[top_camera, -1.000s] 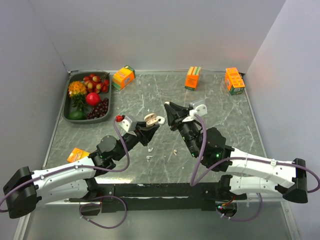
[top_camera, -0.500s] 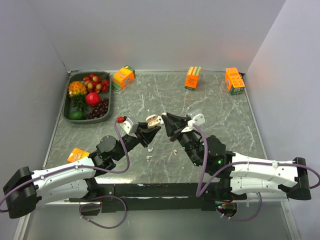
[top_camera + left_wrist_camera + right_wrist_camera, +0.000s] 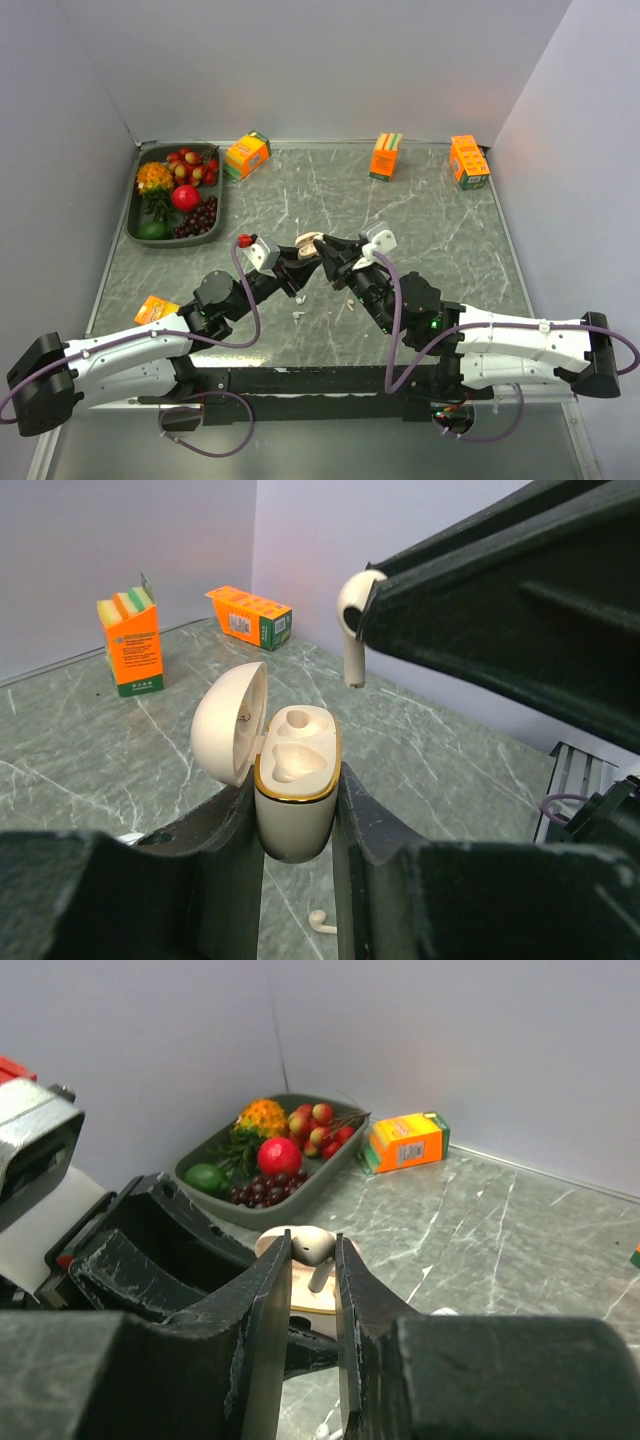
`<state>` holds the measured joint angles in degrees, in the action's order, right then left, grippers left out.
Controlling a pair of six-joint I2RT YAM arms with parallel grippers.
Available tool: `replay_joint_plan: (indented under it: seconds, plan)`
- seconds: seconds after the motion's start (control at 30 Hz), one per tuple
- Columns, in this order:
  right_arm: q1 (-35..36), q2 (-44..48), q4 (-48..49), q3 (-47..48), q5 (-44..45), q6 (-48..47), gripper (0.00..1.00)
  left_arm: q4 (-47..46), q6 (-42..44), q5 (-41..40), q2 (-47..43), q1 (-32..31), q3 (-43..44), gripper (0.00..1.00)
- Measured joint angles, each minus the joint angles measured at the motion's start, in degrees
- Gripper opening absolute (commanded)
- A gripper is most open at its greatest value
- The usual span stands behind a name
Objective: Insert the wireless bluetooth earbuds into the charging case
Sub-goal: Place the earbud in the charging case.
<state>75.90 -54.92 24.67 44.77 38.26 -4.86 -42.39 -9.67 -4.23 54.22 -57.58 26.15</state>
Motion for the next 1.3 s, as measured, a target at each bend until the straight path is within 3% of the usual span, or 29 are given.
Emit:
replay_joint_plan:
  seconds: [1.3]
  plan:
    - [0.09,-3.13,2.78,-1.33,4.17,-2.25,0.00,0.24,-0.24,0.52,-0.39,0.00,0.00,0.01]
